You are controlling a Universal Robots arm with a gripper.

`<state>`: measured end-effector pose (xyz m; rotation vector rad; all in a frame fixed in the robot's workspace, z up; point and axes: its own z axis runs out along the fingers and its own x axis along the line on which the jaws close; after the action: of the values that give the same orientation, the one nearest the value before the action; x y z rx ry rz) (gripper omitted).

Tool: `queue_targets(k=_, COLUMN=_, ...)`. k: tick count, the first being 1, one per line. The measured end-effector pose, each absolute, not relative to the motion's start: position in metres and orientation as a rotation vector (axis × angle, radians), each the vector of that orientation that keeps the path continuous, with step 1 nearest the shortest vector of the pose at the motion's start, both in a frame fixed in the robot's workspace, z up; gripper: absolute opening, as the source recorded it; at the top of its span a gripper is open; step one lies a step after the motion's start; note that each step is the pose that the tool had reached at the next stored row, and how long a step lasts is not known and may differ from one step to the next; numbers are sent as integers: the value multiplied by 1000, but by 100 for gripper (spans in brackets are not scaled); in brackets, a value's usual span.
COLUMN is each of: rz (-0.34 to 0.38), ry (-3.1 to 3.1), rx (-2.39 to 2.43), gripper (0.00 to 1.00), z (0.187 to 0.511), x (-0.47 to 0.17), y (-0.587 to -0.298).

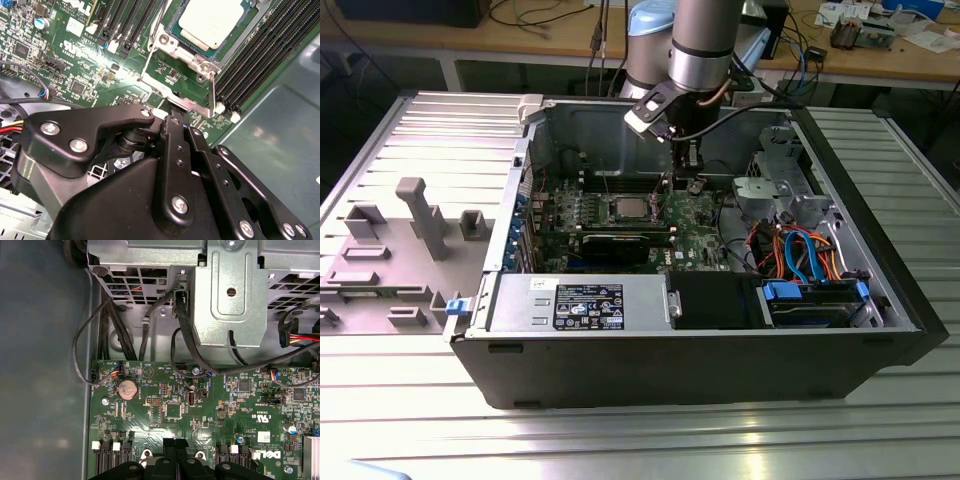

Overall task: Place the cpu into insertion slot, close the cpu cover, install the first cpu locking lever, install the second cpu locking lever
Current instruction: 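Close the cpu cover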

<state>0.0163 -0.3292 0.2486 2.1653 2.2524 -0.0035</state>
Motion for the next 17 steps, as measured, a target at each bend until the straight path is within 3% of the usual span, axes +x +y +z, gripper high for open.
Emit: queue_targets(k=17, rz=-4, ry=2253, rx=2165, gripper=11, z=248, x=1, y=-329)
